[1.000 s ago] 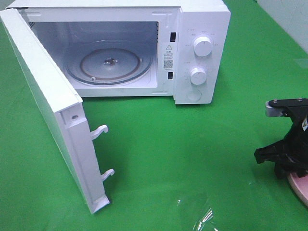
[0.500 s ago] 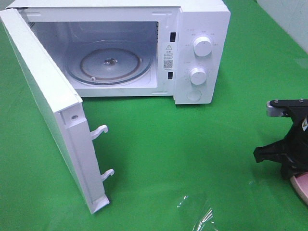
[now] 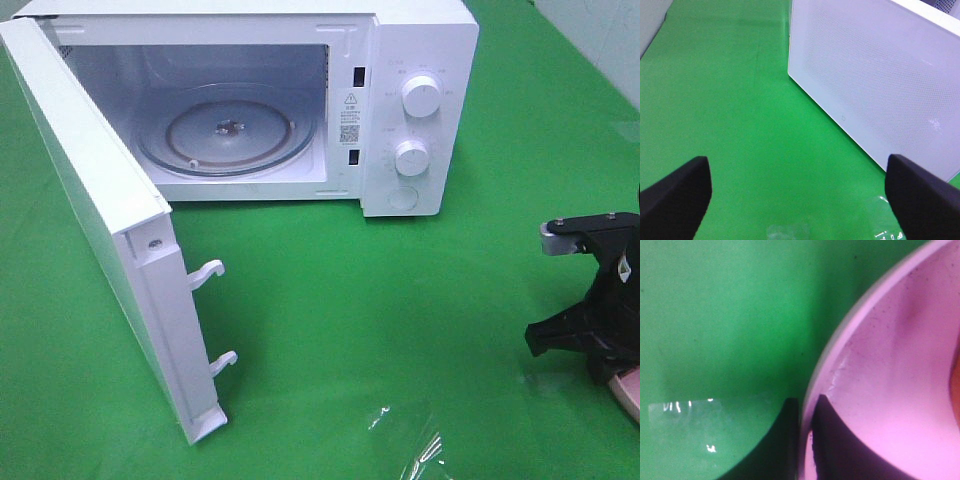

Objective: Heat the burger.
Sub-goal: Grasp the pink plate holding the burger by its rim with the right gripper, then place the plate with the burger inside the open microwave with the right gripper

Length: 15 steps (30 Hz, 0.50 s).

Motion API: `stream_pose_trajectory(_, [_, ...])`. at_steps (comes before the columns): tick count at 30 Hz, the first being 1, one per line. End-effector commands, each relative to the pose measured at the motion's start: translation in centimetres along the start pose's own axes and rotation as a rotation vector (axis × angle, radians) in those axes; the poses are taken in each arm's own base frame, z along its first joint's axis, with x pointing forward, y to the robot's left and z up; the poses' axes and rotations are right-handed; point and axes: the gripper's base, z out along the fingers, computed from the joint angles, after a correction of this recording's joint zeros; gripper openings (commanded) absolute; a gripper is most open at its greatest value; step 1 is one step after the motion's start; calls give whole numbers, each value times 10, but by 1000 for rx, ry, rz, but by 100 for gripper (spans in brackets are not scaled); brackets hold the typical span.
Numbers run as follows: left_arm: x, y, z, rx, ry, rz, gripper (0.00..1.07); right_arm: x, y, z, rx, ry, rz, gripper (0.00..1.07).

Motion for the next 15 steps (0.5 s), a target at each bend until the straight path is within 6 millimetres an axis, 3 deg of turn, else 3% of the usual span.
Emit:
stream_pose_trajectory(1, [1,-1,-1,5,-20,-5,86,7,3,6,43,62,-1,0])
stream_pose_trajectory(10, [1,-1,-1,5,-20,-5,86,9,8,-24,175,-55,-68,0])
stream_pose_trajectory(15, [1,-1,-1,5,-20,-5,86,11,7,-30,211,-60,-78,0])
